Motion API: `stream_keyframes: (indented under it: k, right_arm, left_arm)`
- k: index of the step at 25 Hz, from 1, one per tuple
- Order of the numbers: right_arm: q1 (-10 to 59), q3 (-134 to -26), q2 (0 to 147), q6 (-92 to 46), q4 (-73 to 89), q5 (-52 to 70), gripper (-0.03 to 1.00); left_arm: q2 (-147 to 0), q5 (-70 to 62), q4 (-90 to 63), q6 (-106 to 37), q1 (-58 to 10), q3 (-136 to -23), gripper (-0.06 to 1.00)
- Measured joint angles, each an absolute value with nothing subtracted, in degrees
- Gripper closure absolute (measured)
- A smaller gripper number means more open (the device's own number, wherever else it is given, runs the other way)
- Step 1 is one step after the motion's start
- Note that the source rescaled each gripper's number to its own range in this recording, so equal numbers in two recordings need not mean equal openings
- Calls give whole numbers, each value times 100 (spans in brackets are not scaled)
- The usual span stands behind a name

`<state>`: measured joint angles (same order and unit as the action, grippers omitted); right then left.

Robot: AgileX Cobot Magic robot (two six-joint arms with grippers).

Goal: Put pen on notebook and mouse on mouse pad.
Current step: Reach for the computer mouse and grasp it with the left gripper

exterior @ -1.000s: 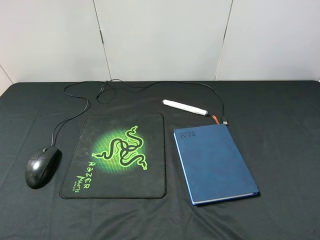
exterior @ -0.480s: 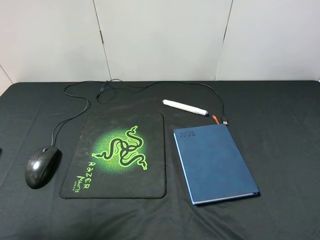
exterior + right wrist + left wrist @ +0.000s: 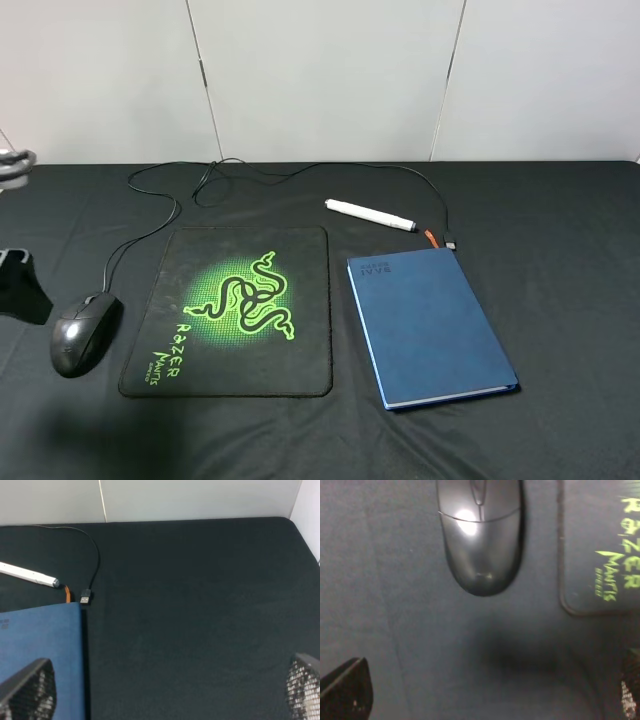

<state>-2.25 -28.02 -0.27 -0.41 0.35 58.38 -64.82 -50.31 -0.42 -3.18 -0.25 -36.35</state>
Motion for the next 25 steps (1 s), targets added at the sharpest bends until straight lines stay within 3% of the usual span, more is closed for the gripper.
stream_keyframes:
  k: [25]
  right_arm:
    - [-225, -2802, -27, -41, 35, 5838, -3]
  left_arm:
    - [-9188, -3073, 235, -182, -25, -3642, -1]
